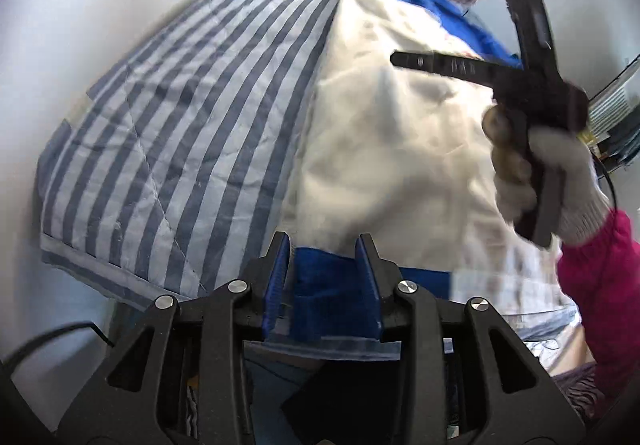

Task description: Fold large clothes

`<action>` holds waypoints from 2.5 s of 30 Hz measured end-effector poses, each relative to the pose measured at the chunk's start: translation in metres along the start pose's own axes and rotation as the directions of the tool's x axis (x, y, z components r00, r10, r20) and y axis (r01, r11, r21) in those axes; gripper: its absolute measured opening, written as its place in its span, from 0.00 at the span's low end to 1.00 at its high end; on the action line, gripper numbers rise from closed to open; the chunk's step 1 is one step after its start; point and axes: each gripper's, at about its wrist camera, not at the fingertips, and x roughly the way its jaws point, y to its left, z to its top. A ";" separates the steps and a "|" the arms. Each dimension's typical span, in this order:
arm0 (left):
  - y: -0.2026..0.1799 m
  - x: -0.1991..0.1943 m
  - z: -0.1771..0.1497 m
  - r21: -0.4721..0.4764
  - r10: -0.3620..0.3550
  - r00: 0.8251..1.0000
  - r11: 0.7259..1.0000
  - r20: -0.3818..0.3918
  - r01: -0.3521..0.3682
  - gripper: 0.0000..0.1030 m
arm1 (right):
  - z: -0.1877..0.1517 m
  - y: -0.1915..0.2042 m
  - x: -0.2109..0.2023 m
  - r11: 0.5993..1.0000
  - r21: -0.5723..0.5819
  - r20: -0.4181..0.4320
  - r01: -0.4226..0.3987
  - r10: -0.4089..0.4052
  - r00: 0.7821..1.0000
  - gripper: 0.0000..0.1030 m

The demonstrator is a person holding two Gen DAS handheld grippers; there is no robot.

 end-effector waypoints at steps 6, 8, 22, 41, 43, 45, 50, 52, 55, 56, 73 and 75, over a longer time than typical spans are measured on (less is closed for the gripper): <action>0.004 0.002 -0.010 0.012 0.009 1.000 1.000 -0.002 -0.009 0.33 | -0.017 0.020 0.008 0.991 -0.118 -0.022 0.063 -0.066 0.998 0.06; 0.012 -0.006 -0.008 -0.043 -0.062 0.998 0.997 0.008 0.062 0.33 | -0.010 0.015 -0.009 0.997 -0.067 0.037 0.038 -0.035 0.999 0.06; 0.063 -0.027 0.009 -0.222 -0.140 0.988 0.963 0.065 0.151 0.38 | -0.074 0.095 -0.019 0.945 -0.262 -0.150 -0.197 0.162 0.975 0.06; 0.037 0.022 0.012 -0.143 -0.220 0.972 0.968 -0.079 0.207 0.39 | -0.126 0.068 -0.066 0.962 0.037 -0.070 -0.269 0.271 0.960 0.06; 0.031 0.024 0.012 -0.113 -0.189 0.978 0.977 -0.083 0.179 0.31 | -0.118 0.061 -0.078 0.969 0.037 -0.031 -0.246 0.247 0.969 0.06; 0.030 0.023 0.013 -0.108 -0.190 0.979 0.977 -0.078 0.181 0.21 | -0.110 0.053 -0.085 0.975 0.042 -0.007 -0.218 0.218 0.976 0.06; 0.019 0.008 0.015 -0.084 -0.208 0.978 0.975 -0.032 0.205 0.15 | -0.086 0.035 -0.080 0.990 0.083 0.030 -0.117 0.115 0.993 0.06; 0.014 0.002 0.016 -0.066 -0.212 0.977 0.975 -0.014 0.210 0.15 | -0.081 0.022 -0.073 0.988 0.116 0.028 -0.102 0.099 0.995 0.06; 0.006 -0.006 0.018 -0.054 -0.227 0.974 0.972 0.007 0.227 0.15 | -0.071 0.008 -0.055 0.985 0.165 0.009 -0.040 0.039 0.999 0.06; 0.004 -0.007 0.019 -0.050 -0.233 0.972 0.971 0.013 0.233 0.15 | -0.071 0.003 -0.047 0.982 0.184 -0.009 -0.030 0.032 0.999 0.06; -0.049 -0.016 0.034 0.059 -0.251 0.967 0.967 0.054 0.247 0.14 | 0.019 0.024 -0.036 0.975 0.196 -0.075 -0.107 0.124 0.989 0.48; -0.057 -0.014 0.033 0.077 -0.253 0.966 0.966 0.052 0.249 0.14 | 0.035 0.030 -0.022 0.979 0.185 -0.106 -0.090 0.111 0.988 0.48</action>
